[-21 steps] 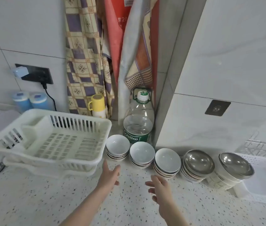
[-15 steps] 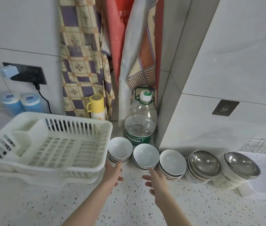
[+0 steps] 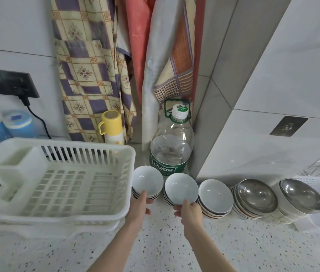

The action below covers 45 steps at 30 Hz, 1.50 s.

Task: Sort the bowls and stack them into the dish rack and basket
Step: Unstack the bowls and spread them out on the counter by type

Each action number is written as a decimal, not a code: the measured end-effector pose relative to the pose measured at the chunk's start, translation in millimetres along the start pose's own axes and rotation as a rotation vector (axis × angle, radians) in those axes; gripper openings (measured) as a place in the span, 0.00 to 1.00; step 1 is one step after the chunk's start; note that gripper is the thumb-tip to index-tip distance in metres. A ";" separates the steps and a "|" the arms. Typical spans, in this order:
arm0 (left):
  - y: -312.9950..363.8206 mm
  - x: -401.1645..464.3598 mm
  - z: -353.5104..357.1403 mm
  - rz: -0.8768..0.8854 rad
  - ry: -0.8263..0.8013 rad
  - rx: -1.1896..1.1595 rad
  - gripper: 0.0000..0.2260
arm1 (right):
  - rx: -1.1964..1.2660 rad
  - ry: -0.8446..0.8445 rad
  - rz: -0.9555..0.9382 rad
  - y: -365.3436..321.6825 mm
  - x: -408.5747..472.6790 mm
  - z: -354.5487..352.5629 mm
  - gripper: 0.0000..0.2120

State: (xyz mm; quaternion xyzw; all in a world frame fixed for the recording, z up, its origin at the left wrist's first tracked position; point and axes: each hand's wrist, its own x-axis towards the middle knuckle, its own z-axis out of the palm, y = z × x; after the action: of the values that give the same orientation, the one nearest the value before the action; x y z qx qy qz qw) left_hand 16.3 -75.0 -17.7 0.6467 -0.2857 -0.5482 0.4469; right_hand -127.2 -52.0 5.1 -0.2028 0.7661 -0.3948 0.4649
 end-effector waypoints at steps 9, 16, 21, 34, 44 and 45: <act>-0.8 13.7 5.1 -0.041 0.000 -0.085 0.10 | -0.022 0.117 -0.048 -7.3 4.0 8.3 0.12; -2.8 9.7 3.0 -0.004 -0.001 -0.132 0.15 | 0.017 0.109 -0.095 -10.4 -0.3 7.7 0.11; -3.4 2.2 1.3 0.044 -0.061 -0.168 0.13 | 0.123 0.121 -0.182 -7.8 -9.0 2.5 0.11; -8.6 -39.6 -3.8 0.191 -0.289 -0.185 0.27 | 0.430 0.159 -0.309 35.2 -57.4 -44.7 0.08; -65.7 -96.4 -36.8 0.100 -0.248 -0.080 0.28 | 0.322 0.232 -0.144 97.0 -75.7 -70.2 0.07; -70.2 -100.1 -41.4 0.087 -0.228 -0.067 0.28 | 0.295 0.225 -0.128 102.0 -76.5 -69.4 0.07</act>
State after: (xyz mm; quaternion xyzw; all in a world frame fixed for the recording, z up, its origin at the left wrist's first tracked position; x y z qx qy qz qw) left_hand 24.2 52.7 -34.9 0.5519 -0.3440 -0.6076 0.4560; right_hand -144.9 90.6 -15.9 -0.1354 0.7326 -0.5515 0.3751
